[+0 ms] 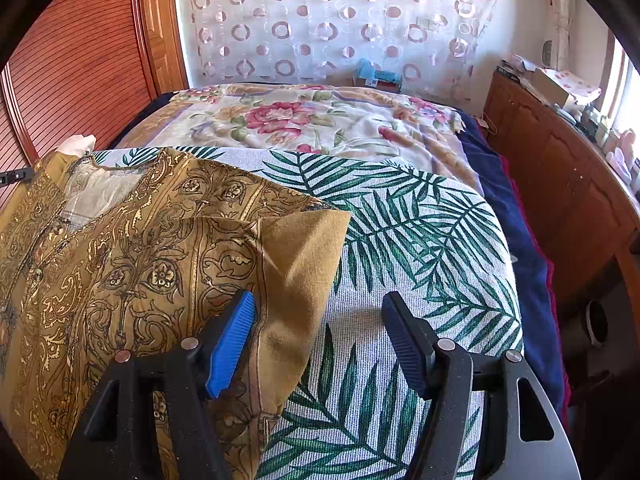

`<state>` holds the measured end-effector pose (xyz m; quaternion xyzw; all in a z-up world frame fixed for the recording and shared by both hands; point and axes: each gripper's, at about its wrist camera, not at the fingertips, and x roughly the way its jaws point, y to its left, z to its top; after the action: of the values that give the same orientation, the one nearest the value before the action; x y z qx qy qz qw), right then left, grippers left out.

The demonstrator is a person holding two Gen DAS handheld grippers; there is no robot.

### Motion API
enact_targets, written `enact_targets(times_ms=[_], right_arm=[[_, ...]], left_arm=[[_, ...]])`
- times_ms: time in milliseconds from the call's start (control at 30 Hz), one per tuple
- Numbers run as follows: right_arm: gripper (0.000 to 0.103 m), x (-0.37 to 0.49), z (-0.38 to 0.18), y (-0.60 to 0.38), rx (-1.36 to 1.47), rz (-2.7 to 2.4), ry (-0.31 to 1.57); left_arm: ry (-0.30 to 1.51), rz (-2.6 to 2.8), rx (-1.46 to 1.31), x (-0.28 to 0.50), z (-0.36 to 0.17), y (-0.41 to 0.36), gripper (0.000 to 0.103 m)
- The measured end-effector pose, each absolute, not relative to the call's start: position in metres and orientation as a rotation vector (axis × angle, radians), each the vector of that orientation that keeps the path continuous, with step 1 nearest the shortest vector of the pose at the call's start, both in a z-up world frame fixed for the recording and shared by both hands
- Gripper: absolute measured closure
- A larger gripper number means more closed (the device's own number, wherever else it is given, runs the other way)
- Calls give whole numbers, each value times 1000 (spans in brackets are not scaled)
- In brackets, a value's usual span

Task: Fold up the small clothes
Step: 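Grasp the folded shirt edge with the left tool and lift it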

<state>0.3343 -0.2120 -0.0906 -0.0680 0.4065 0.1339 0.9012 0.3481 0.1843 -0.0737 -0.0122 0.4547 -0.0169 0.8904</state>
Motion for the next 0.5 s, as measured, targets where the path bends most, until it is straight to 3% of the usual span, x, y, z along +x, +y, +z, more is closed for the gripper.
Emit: enact_targets(times_ms=[200,233,267,367,400,467,500], right_arm=[[35,334,-91,-212,-141,277,841],[35,334,-91,-212,-141,276,841],[35,334,-91,-212,-140,277,841],[35,334,-90,-214,-132,287,841],[39,334,-90,-214,-129,294,840],[59,332,-88,-212,-135,335,829],[78,331,-88,-209,-135,356,830]], left_arm=[[966,-40,-55,348,-81,187,61],[960,-53,-54,347,-80,186,67],[958,-68,-52,345,-80,185,86],[934,-83,-9,338,-75,175,98],[915,-83,10,335,-71,171,99],[881,-85,36,328,-60,163,99],[862,-87,47,325,-54,160,99]])
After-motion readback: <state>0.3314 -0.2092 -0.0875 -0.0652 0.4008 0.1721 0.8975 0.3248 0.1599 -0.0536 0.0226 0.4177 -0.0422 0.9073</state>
